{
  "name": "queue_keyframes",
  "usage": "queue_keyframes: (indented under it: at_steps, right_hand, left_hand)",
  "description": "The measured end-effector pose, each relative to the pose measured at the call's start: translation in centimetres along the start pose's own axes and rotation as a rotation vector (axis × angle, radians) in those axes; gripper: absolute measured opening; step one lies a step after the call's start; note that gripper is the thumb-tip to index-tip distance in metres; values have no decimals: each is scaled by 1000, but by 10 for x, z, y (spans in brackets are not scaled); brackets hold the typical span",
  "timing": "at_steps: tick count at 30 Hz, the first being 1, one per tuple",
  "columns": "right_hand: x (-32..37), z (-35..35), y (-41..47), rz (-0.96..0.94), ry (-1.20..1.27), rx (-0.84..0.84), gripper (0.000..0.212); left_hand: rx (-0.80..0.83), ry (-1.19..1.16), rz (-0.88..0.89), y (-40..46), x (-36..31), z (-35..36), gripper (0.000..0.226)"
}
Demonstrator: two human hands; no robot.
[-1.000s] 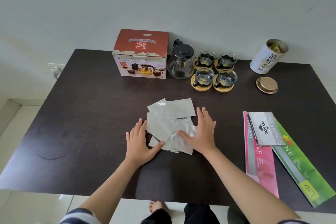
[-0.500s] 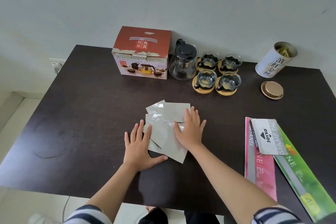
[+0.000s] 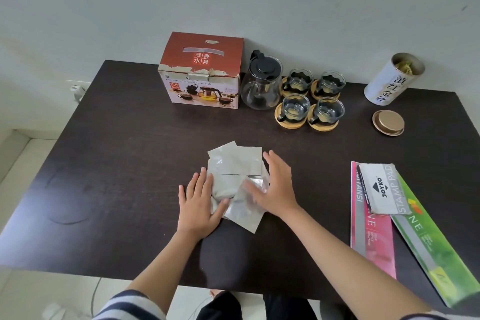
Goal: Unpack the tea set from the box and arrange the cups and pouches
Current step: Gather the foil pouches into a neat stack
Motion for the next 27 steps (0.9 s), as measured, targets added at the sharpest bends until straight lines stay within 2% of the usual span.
queue_keyframes:
  at_steps: [3,6,10,13,17,20,22,27]
  right_hand:
    - [-11,16,-20,-46,-259,121,99]
    - [-23,24,-23,-7,-353,115,97]
    - [-14,32,-17,70,-312,92,97]
    - [-4,40,-16,72,-277,77,93]
    - [-2,41,-17,64,-188,40,79]
    - [-4,34,-19,56,-62,10,63]
    - [-6,25,-20,69,20,-36,56]
    - [4,7,3,67,37,-125,58]
  left_hand:
    - [-8,-24,22,-1,0,-1,97]
    - [-11,-33,30,-1,0,-2,97]
    - [0,-30,23,-1,0,-1,102]
    - [4,-21,18,-1,1,1,96]
    - [-3,-40,23,-1,0,1,76]
    - [-9,-46,18,-1,0,0,74]
    - [0,-42,23,-1,0,1,81]
    - [75,66,31,0,-2,3,132]
Point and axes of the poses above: each hand's wrist, its own y-axis towards the middle knuckle, its own z-axis out of the palm, x = y × z, the point moved 9 cm from there along y, towards the middle knuckle, and after that the axes turned 8 degrees about z, right-handed, at the moved point
